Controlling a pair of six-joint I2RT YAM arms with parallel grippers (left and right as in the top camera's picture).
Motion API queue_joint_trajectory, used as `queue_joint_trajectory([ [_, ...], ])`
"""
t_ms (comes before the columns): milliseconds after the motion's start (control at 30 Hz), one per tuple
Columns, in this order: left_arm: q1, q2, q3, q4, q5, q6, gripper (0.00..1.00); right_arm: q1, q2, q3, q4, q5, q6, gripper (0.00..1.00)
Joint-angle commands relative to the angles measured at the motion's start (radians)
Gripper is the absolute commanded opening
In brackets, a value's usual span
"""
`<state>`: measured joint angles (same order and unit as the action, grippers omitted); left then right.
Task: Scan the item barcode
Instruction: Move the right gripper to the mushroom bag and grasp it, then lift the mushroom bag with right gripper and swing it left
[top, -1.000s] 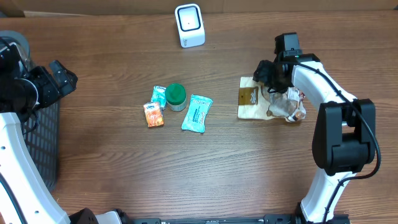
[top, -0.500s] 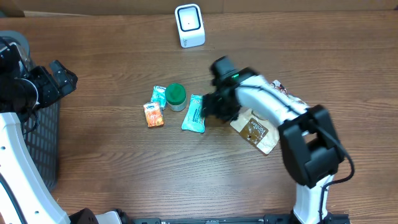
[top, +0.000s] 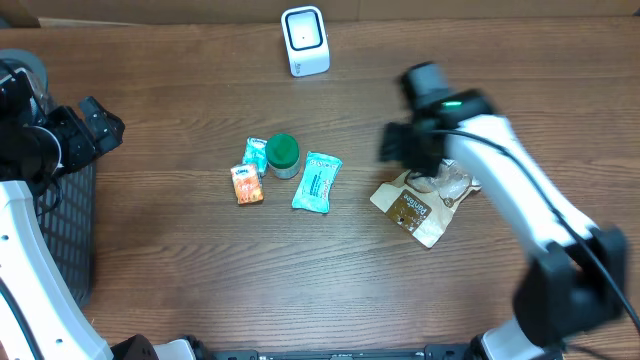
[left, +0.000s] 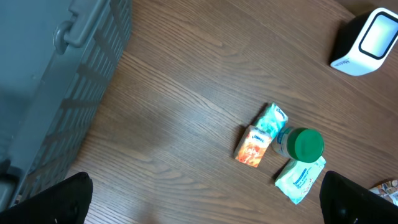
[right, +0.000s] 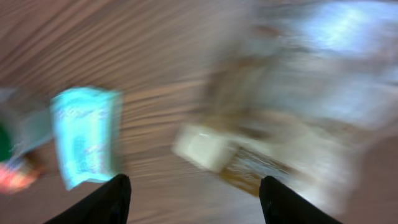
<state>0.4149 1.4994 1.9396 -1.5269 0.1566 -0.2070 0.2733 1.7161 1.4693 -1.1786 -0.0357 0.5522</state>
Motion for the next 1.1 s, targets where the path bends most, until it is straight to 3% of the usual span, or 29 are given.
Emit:
queue_joint_trajectory([
  [0, 0.004, -0.015, 0.006, 0.002, -0.002, -0.010, 1.00, -0.106, -0.016, -0.003, -0.091, 0.249, 0.080, 0.68],
  [167, 0.004, -0.015, 0.006, 0.002, -0.002, -0.010, 1.00, -0.197, 0.005, -0.115, -0.046, 0.253, 0.080, 0.68],
  [467, 0.004, -0.015, 0.006, 0.002, -0.002, -0.010, 1.00, -0.219, 0.084, -0.246, 0.140, 0.273, 0.074, 0.68],
  [667, 0.004, -0.015, 0.006, 0.002, -0.002, -0.010, 1.00, -0.188, 0.146, -0.304, 0.349, 0.184, -0.031, 0.68],
  [833, 0.004, -0.015, 0.006, 0.002, -0.002, -0.010, 1.00, -0.118, 0.170, -0.304, 0.473, 0.031, -0.294, 0.73],
  [933, 0.004, -0.015, 0.006, 0.002, -0.002, -0.010, 1.00, -0.041, 0.171, -0.304, 0.494, -0.039, -0.425, 0.77],
  [1067, 0.004, -0.015, 0.006, 0.002, -0.002, -0.010, 1.00, 0.047, 0.171, -0.304, 0.493, -0.077, -0.457, 0.82],
])
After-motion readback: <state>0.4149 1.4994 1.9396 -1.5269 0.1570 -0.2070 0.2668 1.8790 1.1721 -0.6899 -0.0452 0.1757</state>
